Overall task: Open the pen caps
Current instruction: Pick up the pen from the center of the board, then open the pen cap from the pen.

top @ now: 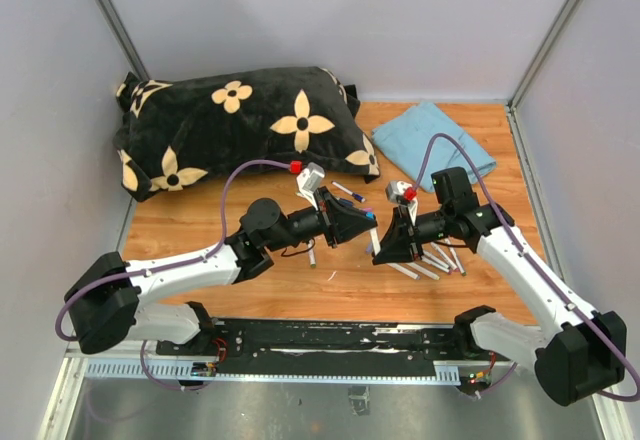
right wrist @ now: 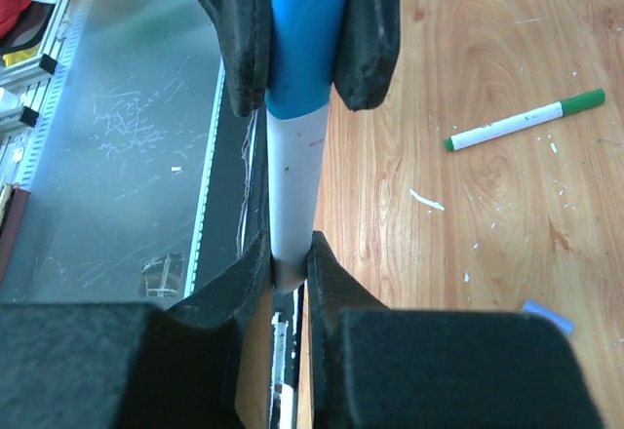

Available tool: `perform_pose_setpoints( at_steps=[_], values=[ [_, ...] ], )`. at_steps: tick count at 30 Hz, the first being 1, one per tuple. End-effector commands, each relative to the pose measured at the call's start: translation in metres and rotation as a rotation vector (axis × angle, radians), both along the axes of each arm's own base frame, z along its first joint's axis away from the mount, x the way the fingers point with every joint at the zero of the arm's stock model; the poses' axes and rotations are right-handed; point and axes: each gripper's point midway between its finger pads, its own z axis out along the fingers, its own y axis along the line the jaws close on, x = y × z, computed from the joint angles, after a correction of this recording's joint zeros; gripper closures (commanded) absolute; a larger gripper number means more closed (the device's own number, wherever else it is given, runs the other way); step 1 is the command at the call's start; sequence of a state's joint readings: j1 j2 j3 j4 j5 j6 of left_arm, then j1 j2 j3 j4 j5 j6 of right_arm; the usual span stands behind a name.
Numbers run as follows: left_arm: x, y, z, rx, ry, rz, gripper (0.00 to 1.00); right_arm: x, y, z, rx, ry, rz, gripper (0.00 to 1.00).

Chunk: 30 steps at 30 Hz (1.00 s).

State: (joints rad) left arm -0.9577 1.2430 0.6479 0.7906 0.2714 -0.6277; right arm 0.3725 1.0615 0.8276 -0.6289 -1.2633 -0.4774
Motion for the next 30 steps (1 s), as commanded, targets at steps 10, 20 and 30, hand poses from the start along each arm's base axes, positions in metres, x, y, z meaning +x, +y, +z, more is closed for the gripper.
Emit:
perform_pose_setpoints(
  at_steps=[10,20,30],
  values=[
    [0.0,0.014,0.011,-0.141,0.032,0.043,1.0,0.005,0.006,0.039,0.172,-0.083,-0.069,0.38],
    [-0.008,0.012,0.019,-0.198,-0.013,0.033,1.0,0.012,0.01,0.037,0.168,0.037,-0.142,0.55],
    [-0.002,0.011,0.012,-0.191,-0.021,0.065,1.0,0.005,0.01,0.044,0.188,0.057,-0.112,0.88]
  ],
)
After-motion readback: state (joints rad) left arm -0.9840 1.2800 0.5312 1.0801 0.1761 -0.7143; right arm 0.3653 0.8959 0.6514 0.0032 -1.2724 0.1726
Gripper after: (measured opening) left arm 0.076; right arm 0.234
